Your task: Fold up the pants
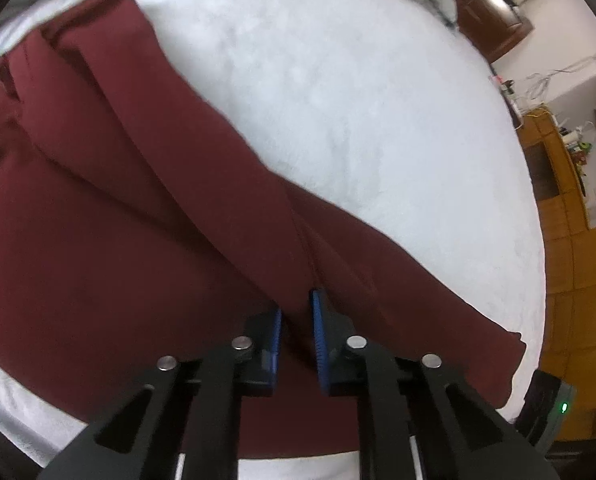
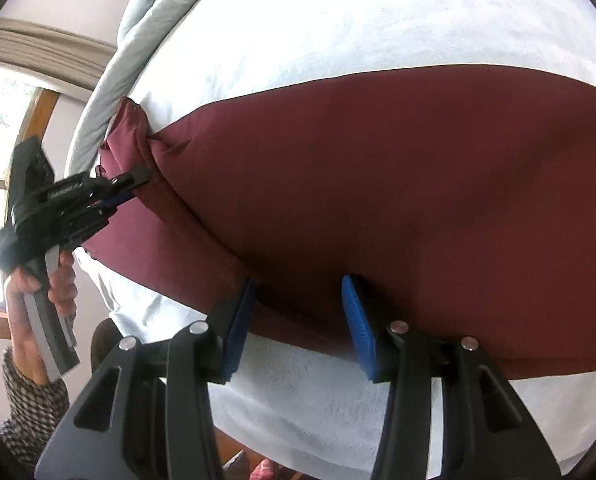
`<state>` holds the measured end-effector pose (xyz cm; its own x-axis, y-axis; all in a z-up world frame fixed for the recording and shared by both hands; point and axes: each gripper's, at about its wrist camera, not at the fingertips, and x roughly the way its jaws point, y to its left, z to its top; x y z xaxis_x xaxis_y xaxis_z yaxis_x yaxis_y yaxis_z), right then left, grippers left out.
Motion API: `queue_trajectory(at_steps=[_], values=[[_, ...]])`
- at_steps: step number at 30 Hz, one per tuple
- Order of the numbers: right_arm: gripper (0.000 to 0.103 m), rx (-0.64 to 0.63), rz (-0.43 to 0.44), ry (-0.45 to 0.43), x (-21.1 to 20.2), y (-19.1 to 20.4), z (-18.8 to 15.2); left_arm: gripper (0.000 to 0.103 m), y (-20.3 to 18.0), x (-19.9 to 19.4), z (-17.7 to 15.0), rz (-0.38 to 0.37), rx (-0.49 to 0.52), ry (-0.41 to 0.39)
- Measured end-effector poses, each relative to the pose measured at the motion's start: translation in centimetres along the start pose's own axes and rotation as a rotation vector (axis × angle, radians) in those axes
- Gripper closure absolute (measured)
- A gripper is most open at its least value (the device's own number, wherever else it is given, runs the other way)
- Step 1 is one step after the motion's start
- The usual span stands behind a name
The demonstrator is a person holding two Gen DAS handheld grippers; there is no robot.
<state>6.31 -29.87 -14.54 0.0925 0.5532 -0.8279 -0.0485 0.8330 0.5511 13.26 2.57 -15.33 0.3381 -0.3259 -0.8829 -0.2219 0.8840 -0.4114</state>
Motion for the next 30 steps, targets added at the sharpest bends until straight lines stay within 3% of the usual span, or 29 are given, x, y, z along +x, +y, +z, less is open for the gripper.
queue_trajectory(at_steps=[5,8,14,17,19,20,21,24,28,29,30], values=[[0.058,0.007,0.002,0.008,-0.9,-0.2,-0.4,0.093,1.2,-2.4,-2.8,-0.021,-0.007,-0.073],[0.058,-0.012,-0.009,0.011,-1.7,0.2,-1.1,0.1,1.5,-4.3,-5.0,-0.007,0.008,-0.118],[0.057,-0.045,-0.038,-0.007,-2.4,0.9,-2.2,0.103,4.1,-4.0,-7.7,0.03,-0.006,-0.105],[0.039,-0.144,-0.091,-0.055,-3.0,3.2,-2.3,0.102,4.0,-3.9,-6.9,-0.041,-0.032,-0.089],[0.036,-0.194,-0.115,-0.05,-2.7,4.1,-2.4,0.076,2.4,-4.0,-5.5,-0.052,0.002,-0.074],[0.036,-0.2,-0.118,-0.041,-2.5,3.9,-2.3,0.039,1.8,-4.0,-5.0,-0.055,0.003,-0.07],[0.036,-0.195,-0.117,-0.031,-2.1,3.9,-2.3,0.015,1.1,-4.0,-4.3,-0.047,-0.006,-0.081],[0.036,-0.17,-0.114,-0.025,-1.1,3.4,-2.1,0.016,-0.6,-3.2,-2.3,-0.007,0.006,-0.101],[0.037,-0.156,-0.103,-0.019,-1.0,2.7,-2.2,0.016,-1.5,0.2,0.3,0.12,0.034,-0.031],[0.037,-0.153,-0.098,-0.02,-0.9,2.7,-2.1,0.021,-1.4,1.0,0.8,0.143,0.025,-0.014],[0.037,-0.148,-0.093,-0.02,-0.9,2.5,-2.0,0.037,-1.2,1.5,1.1,0.142,0.012,-0.008]])
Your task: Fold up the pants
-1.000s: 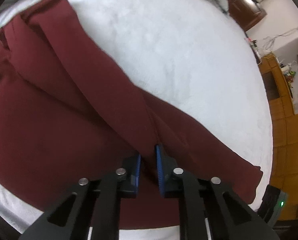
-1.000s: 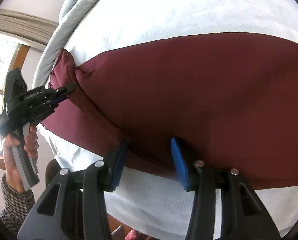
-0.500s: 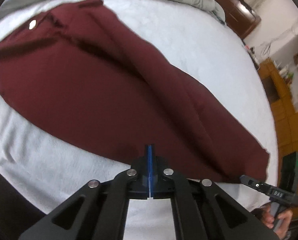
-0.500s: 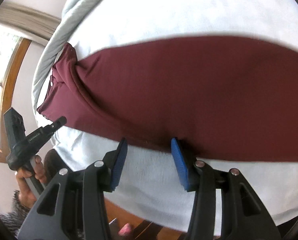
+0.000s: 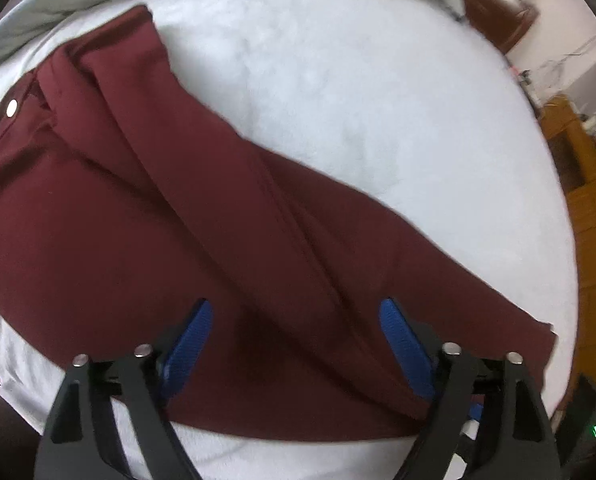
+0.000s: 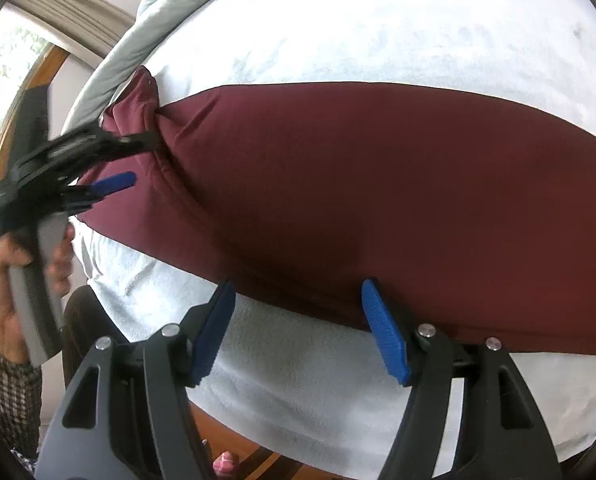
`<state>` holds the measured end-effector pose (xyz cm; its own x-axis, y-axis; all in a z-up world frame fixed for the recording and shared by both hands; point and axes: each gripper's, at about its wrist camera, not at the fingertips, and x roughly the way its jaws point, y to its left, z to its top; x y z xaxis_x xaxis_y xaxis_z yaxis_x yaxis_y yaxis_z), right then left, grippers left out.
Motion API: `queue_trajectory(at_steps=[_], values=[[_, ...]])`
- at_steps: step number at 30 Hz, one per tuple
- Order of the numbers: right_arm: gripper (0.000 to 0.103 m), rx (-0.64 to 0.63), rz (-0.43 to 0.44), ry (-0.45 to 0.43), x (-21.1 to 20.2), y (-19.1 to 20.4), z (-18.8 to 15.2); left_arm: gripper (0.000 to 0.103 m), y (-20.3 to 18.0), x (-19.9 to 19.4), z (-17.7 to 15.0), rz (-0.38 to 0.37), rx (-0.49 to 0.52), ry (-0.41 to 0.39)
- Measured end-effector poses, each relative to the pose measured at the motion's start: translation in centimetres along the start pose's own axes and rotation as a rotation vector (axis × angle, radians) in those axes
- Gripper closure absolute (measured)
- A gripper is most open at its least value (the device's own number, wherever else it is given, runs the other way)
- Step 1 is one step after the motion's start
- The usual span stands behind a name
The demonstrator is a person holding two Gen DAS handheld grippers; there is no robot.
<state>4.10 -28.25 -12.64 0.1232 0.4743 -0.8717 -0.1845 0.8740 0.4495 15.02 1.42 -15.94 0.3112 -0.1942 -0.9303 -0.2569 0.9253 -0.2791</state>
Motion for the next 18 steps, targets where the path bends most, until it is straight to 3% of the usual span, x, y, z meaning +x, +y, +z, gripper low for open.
queue_trajectory(at_steps=[2,5,12,15,18], values=[[0.037,0.017,0.012,-0.003,0.1,-0.3,0.1,0.071,0.7,1.2,0.5,-0.01,-0.032,0.035],[0.037,0.03,0.027,-0.008,0.2,-0.5,0.2,0.087,1.1,1.2,0.3,-0.059,-0.039,0.044],[0.038,0.079,0.068,-0.002,-0.8,-1.5,0.2,0.09,2.9,-2.9,-4.2,-0.105,-0.053,-0.076],[0.038,0.088,0.094,0.003,-1.4,-1.7,-0.1,0.09,4.0,-2.6,-5.9,-0.069,-0.065,-0.091],[0.038,0.069,0.044,0.035,-0.4,-1.9,-0.4,0.09,5.4,-0.6,-7.0,-0.075,-0.055,-0.081]])
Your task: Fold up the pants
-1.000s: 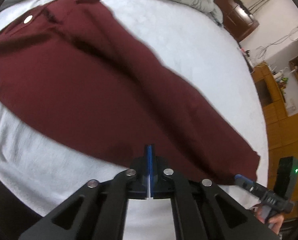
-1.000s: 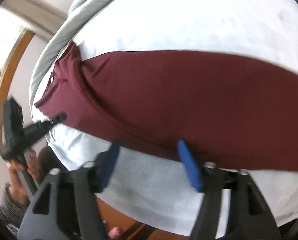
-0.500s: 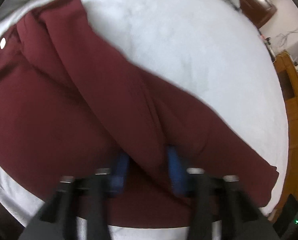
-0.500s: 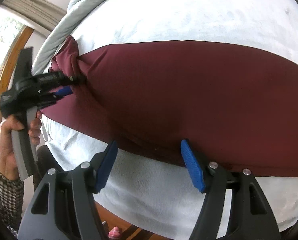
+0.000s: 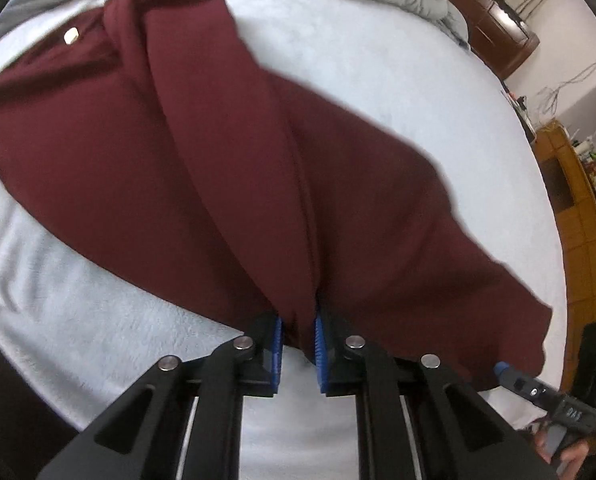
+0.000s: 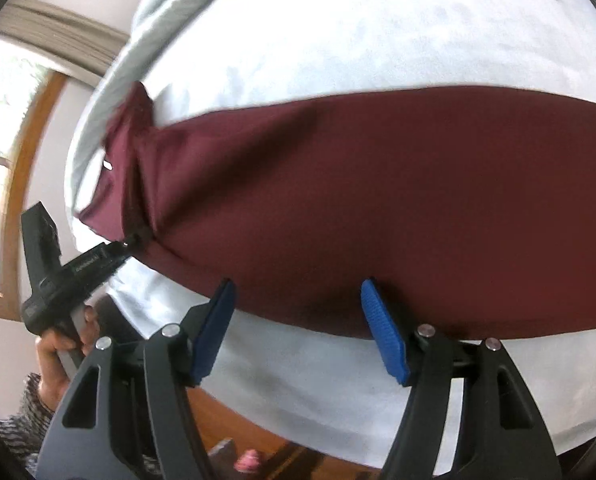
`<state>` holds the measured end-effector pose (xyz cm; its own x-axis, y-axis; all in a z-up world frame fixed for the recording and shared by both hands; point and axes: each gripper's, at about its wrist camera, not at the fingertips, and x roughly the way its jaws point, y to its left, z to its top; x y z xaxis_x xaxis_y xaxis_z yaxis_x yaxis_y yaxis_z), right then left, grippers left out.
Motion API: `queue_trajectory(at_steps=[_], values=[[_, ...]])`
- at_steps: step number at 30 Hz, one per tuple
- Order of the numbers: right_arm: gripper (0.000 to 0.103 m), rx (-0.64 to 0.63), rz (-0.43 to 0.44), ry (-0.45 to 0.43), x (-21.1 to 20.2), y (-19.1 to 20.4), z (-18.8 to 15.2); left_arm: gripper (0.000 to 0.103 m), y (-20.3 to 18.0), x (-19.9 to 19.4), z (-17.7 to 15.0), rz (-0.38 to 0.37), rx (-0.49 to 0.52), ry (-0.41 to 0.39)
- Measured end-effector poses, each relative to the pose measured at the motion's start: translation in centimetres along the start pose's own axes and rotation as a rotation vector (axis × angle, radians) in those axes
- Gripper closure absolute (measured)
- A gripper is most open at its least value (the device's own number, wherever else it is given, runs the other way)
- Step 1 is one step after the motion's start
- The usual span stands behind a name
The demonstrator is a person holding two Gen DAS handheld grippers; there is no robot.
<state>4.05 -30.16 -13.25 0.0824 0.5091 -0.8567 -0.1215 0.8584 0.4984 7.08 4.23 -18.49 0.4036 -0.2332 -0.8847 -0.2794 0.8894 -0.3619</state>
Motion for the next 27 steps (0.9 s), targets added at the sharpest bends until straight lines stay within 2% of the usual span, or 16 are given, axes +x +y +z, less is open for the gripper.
queue_trajectory(at_steps=[4,6,7,8,9,12,15,18,19,22,24,26,27], values=[[0.036,0.02,-0.01,0.014,0.6,0.1,0.4,0.086,-0.6,1.0,0.8,-0.014,0.024,-0.006],[0.035,0.003,-0.024,0.012,0.2,0.8,0.7,0.079,-0.4,0.4,1.1,-0.031,0.045,0.005],[0.035,-0.013,-0.042,0.006,-0.1,1.5,1.1,0.073,-0.4,-0.1,1.3,-0.047,0.038,0.007],[0.035,-0.025,-0.053,0.0,-0.3,1.9,1.2,0.055,-0.1,-0.5,1.5,-0.058,0.026,0.008],[0.035,-0.043,-0.056,-0.007,-0.5,2.6,1.5,0.045,0.6,-1.5,1.8,-0.06,0.004,-0.008],[0.035,-0.131,-0.002,-0.015,-0.2,6.9,3.4,0.041,2.8,-4.0,2.7,-0.06,-0.026,-0.06],[0.035,-0.208,0.07,-0.001,1.3,11.3,6.0,0.037,7.0,-5.8,4.2,0.002,-0.048,-0.121],[0.036,-0.259,0.173,0.033,4.7,16.3,9.8,0.037,11.0,-6.1,6.1,0.059,-0.089,-0.134],[0.035,-0.265,0.187,0.053,5.9,17.7,11.2,0.037,11.7,-6.0,6.8,0.073,-0.104,-0.138],[0.035,-0.284,0.199,0.082,9.4,20.9,14.9,0.042,15.1,-6.3,9.0,0.032,-0.123,-0.127],[0.035,-0.277,0.216,0.104,11.2,21.9,17.0,0.042,15.9,-6.8,10.4,0.064,-0.114,-0.166],[0.035,-0.248,0.228,0.135,13.4,23.0,18.9,0.042,16.5,-7.7,11.5,0.042,-0.102,-0.21],[0.035,-0.238,0.228,0.143,14.3,23.4,19.4,0.042,17.4,-8.1,12.4,0.075,-0.093,-0.244]])
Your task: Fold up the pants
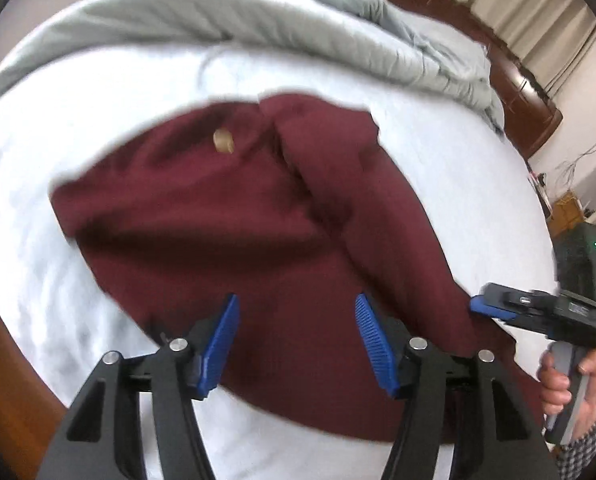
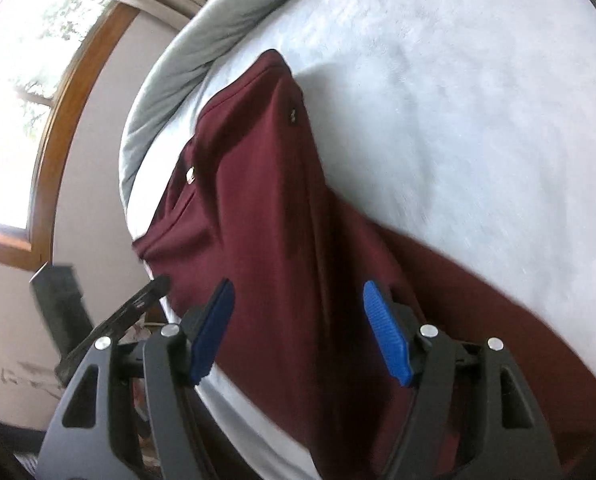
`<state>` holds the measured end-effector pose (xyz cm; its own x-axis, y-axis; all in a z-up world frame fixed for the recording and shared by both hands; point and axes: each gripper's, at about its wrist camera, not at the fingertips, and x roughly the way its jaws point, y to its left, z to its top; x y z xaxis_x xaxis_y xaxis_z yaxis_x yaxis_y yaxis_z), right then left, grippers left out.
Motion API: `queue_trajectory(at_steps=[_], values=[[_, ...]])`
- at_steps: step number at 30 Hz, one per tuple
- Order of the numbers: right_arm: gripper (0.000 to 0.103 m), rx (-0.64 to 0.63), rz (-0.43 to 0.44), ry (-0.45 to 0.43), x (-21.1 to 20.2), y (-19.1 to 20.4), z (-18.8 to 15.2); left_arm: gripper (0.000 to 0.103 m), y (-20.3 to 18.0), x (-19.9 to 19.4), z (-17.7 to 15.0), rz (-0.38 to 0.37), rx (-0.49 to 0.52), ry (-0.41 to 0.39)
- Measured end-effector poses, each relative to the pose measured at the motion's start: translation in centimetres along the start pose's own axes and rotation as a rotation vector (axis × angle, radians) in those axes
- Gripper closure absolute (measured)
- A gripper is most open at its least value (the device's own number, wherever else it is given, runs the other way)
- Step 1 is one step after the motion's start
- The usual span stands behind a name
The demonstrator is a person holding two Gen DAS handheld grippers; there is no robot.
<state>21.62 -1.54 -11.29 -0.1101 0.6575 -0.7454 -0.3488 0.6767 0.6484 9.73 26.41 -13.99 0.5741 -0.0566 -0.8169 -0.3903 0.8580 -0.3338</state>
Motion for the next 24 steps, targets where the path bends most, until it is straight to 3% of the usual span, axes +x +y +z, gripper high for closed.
queue_trajectory(at_steps=[4,9,11,12,13,15,16,20,22,24], values=[[0.035,0.049,0.047,0.036,3.2,-0.4,2.6,0.043,2.5,2.9,1.3,0.029,-0.03,0.071],[0.035,0.099,0.076,0.025,5.9,-0.6,5.9,0.046,4.6,4.5,1.5,-0.05,-0.09,0.105],[0.04,0.139,0.104,0.021,6.6,-0.8,6.8,0.048,5.0,4.3,1.2,-0.062,-0.096,0.105],[0.045,0.162,0.124,0.019,7.1,-0.9,7.2,0.049,5.2,4.3,1.1,-0.064,-0.096,0.105],[0.061,0.169,0.13,0.014,7.5,-0.7,7.7,0.05,5.3,4.3,0.9,-0.066,-0.093,0.105],[0.083,0.156,0.157,0.009,7.8,-0.1,8.3,0.053,5.5,4.3,0.9,-0.071,-0.089,0.108],[0.088,0.143,0.161,-0.008,7.5,0.3,8.3,0.053,5.6,4.1,0.9,-0.077,-0.092,0.108],[0.088,-0.071,0.313,-0.135,4.2,5.2,7.1,0.052,5.3,1.2,0.5,-0.066,-0.06,0.06],[0.088,-0.187,0.386,-0.127,3.7,8.1,5.8,0.048,5.4,-0.1,0.1,-0.095,-0.081,0.022],[0.087,-0.291,0.443,-0.065,4.5,11.2,3.7,0.047,6.3,-1.7,-0.5,-0.178,-0.146,-0.009]])
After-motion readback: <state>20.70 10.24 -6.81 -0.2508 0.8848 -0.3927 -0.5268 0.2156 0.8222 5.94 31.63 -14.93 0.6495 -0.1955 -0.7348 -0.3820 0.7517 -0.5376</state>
